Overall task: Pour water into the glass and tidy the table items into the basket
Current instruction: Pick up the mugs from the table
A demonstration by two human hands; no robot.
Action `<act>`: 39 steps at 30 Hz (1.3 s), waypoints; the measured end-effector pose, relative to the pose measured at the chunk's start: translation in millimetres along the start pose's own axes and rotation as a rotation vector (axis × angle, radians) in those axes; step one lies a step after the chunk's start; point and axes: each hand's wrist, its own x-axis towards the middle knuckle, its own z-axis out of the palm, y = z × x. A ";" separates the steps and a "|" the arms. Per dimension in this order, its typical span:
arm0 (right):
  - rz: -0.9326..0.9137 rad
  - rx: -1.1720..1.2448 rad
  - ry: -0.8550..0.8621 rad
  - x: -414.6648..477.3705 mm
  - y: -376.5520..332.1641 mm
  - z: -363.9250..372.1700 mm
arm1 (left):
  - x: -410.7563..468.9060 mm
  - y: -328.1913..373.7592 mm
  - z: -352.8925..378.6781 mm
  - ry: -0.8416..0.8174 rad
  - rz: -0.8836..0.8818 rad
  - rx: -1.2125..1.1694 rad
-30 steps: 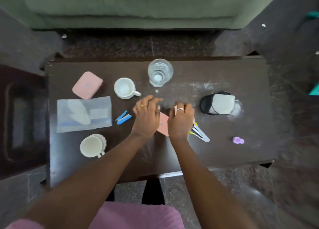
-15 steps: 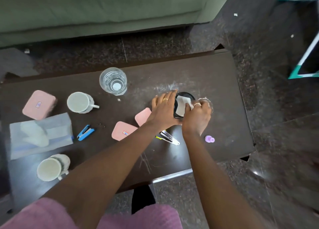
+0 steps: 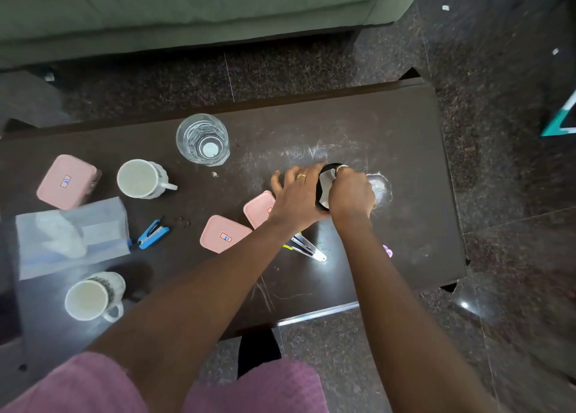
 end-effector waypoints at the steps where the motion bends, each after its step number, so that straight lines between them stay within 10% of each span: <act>1: -0.002 0.002 -0.004 0.6 0.5 -1.1 | -0.9 -0.7 1.1 0.006 -0.003 -0.001; 7: -0.038 0.173 0.187 -7.9 10.8 -13.4 | -3.6 -1.8 -5.7 -0.032 0.019 0.047; 13: -0.072 0.218 -0.254 -5.8 12.9 -7.4 | -4.2 -22.1 -50.7 0.171 -0.096 0.027; 18: -0.068 0.209 -0.201 -0.6 3.2 -2.9 | 10.9 -59.8 -112.3 0.489 -0.358 0.021; 26: -0.311 0.176 -0.163 12.9 -65.8 -17.0 | 25.1 -101.5 -152.0 0.062 -0.461 -0.012; 39: -0.396 -0.007 -0.178 26.5 -133.0 2.4 | 16.5 -101.1 -140.2 0.152 -0.494 -0.105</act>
